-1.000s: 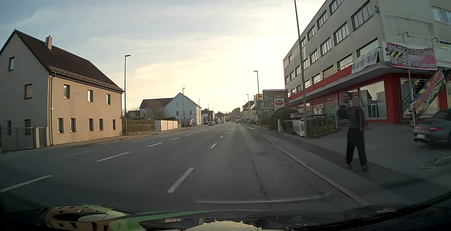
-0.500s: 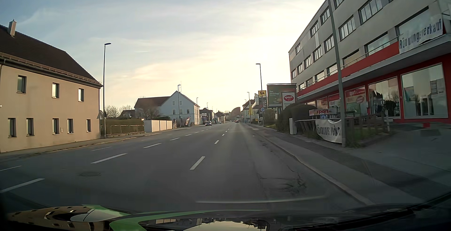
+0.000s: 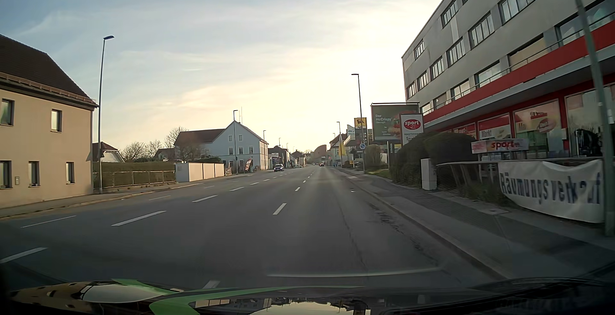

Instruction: Follow the waypoints while adhering to traffic rules and regulations

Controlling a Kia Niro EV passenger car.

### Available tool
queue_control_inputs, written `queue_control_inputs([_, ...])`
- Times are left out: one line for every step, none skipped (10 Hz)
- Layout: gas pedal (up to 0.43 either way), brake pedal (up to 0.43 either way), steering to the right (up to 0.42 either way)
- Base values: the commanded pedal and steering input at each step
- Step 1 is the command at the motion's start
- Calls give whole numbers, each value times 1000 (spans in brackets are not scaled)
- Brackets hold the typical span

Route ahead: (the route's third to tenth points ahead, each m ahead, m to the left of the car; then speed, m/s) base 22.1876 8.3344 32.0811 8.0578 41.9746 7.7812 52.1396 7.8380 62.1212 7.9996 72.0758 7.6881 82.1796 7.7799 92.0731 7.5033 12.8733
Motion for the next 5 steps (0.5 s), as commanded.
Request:
queue_control_inputs([118,0,1])
queue_control_inputs([118,0,1])
queue_control_inputs([118,0,1])
queue_control_inputs([118,0,1])
queue_control_inputs([118,0,1])
